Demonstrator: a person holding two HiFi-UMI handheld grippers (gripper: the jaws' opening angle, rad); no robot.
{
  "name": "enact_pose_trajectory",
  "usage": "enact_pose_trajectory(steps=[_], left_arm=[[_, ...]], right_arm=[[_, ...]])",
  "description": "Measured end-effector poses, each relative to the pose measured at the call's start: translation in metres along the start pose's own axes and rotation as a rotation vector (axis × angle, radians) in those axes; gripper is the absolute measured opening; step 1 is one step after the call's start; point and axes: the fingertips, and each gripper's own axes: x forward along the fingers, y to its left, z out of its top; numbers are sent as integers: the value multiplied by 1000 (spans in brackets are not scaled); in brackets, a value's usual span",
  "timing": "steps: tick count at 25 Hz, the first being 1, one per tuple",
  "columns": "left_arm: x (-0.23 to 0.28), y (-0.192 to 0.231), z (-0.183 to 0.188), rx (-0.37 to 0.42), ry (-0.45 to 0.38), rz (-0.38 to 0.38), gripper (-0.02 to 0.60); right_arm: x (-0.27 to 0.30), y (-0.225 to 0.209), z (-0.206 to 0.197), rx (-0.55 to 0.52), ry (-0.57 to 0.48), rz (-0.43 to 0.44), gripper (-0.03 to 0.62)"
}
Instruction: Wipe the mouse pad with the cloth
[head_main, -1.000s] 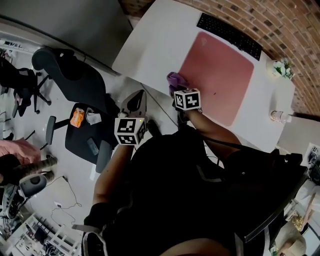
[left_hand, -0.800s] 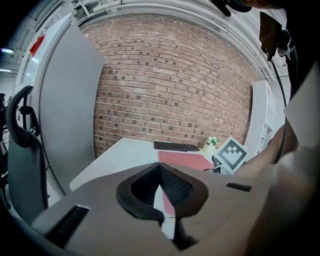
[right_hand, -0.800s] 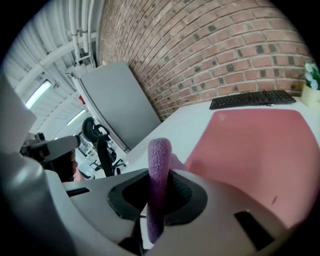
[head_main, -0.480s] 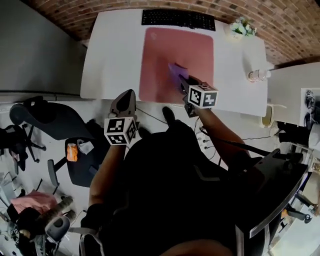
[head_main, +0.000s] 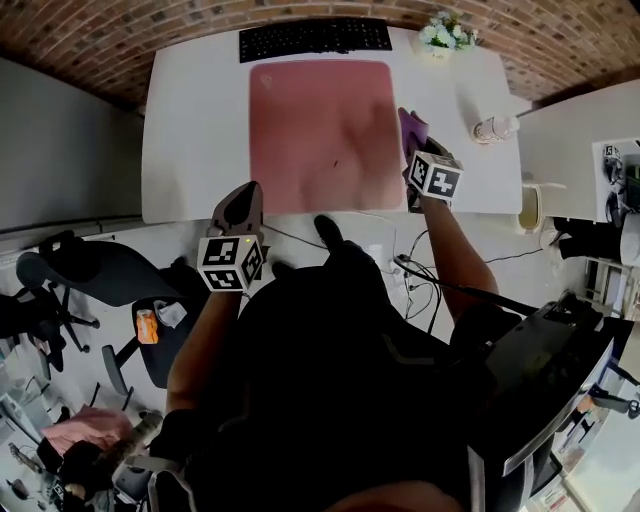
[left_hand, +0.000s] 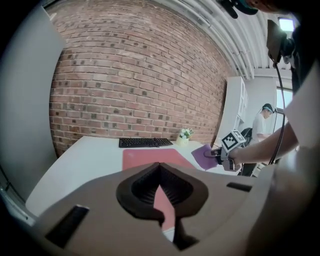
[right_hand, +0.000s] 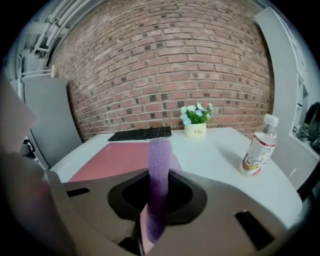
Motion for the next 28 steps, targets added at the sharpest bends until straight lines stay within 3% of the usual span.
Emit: enact_pose_trajectory(steps=[4,12,28], left_arm=[[-2,2,0,7,17,23,2],[-12,13,0,-23,2,103,2],[-65,48,-10,-105,-29,290,2]], right_arm=[[23,-17,-24,1,69,-30,60],[49,20,-52,20,149,48,60],[80,153,-64,-78,261,325,60]])
